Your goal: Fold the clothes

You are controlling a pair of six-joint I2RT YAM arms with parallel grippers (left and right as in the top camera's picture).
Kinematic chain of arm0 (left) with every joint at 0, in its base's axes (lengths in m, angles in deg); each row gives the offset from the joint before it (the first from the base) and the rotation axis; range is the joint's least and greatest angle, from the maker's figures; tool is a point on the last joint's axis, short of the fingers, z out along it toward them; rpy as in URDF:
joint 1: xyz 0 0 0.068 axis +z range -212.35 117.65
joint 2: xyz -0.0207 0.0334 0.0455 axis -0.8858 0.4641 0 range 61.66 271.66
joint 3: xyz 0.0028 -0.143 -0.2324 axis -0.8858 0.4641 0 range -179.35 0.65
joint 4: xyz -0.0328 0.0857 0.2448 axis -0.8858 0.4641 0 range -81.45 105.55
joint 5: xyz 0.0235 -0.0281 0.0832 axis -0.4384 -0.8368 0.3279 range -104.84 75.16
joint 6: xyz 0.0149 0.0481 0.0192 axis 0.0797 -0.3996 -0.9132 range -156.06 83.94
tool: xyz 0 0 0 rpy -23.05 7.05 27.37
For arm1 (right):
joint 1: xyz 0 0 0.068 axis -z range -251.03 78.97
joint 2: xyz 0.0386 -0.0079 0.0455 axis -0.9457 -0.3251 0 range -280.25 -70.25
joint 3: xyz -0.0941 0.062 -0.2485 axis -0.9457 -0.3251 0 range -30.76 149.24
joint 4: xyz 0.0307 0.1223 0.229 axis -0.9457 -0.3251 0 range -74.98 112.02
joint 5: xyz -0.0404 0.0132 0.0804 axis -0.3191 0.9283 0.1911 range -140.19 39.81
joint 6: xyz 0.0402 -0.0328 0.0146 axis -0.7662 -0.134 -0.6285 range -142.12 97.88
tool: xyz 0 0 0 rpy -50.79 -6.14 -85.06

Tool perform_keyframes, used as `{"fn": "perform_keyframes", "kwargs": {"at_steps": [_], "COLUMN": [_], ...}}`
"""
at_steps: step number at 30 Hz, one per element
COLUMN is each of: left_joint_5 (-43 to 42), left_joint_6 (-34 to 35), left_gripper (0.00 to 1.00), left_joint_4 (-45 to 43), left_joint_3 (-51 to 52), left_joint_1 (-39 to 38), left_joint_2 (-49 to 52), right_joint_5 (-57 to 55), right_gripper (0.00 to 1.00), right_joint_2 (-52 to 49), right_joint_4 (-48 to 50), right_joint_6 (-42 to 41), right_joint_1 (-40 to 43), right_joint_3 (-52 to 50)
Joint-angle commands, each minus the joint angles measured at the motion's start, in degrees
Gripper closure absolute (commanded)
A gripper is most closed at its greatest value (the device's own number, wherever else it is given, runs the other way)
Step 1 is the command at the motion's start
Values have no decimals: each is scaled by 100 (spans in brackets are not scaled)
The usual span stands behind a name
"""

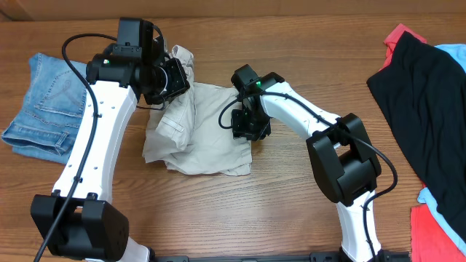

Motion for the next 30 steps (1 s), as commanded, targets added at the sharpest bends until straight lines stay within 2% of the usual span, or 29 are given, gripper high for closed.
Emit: {"fn": "perform_keyframes", "kwargs": {"at_steps": [1, 6, 10, 19, 25, 28, 29, 30], "left_joint_5": [-278, -177, -590, -33, 22, 20, 20, 20], "left_joint_6": [63, -267, -221, 22, 127, 129, 129, 129], "left_gripper": [96, 96, 96, 96, 94, 84, 76, 63], "left_joint_4": [153, 400, 166, 55, 31, -26, -44, -57], "left_joint_3": [-186, -186, -186, -186, -186, -186, -186, -186], "left_joint_1": [-142, -562, -651, -728, -828, -876, -892, -925], "left_joint_2": [-35, -35, -35, -35, -35, -35, -35, -35], "right_joint_5": [-184, -181, -181, -179, -179, -179, -179, -179], "right_gripper": [58, 58, 58, 58, 58, 58, 58, 58], "right_joint_2": [-59, -85, -94, -94, -94, -94, -94, -94], "right_joint_4": [-114, -118, -157, -168, -164, -164, -164, -164], "right_joint_6": [-2, -2, -2, -2, -2, -2, -2, -2], "right_joint_1": [-66, -63, -63, -66, -66, -66, -66, -66], "right_joint_3": [-190, -190, -190, -190, -190, -190, -190, -190]}}
